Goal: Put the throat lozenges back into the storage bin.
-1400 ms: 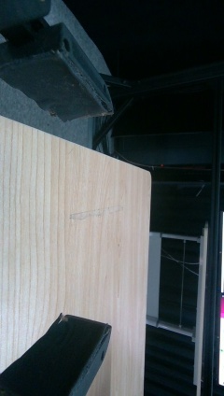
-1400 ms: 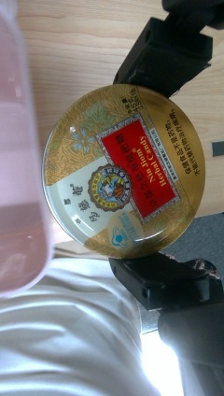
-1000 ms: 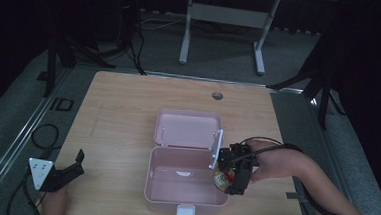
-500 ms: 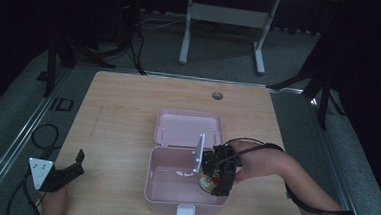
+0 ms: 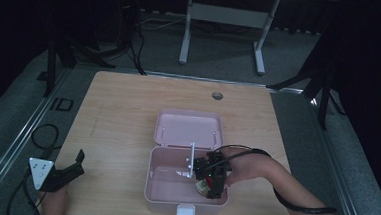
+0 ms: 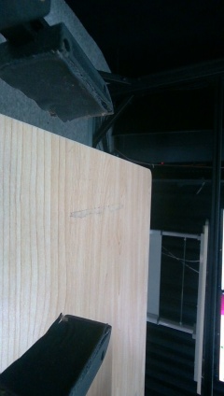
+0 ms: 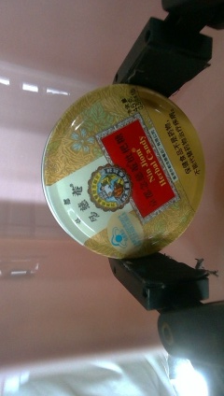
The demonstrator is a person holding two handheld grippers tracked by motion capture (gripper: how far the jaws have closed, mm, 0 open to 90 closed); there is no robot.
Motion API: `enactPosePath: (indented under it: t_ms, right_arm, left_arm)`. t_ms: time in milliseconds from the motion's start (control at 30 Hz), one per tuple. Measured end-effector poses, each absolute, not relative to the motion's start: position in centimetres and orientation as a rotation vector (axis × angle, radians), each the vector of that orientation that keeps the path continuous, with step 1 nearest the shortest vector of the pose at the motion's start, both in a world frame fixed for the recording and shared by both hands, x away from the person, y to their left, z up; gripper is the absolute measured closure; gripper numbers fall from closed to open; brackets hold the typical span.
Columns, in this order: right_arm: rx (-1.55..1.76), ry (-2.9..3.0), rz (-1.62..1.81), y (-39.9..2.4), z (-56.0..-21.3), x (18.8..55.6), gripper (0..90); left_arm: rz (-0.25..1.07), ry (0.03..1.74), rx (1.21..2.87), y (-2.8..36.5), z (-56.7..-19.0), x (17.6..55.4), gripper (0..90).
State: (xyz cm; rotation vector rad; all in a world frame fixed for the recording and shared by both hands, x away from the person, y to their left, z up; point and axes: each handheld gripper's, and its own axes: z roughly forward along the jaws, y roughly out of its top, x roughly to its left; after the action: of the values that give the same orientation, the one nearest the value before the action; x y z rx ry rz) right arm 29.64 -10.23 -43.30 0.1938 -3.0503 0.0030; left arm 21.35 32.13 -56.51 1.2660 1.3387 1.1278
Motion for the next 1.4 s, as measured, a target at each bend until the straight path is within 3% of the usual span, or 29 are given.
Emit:
enactPosePath:
  t_ms: [700,1400]
  right_arm:
    - [0.2,-3.009,0.212,-9.2,-48.4,30.5,20.0]
    - [0.198,-2.957,0.274,-9.0,-49.6,30.5,16.2]
  left_arm:
    - [1.135,1.342,1.266,32.1,-56.5,21.4,0.4]
    - [1.135,1.344,1.263,32.1,-56.5,21.4,0.3]
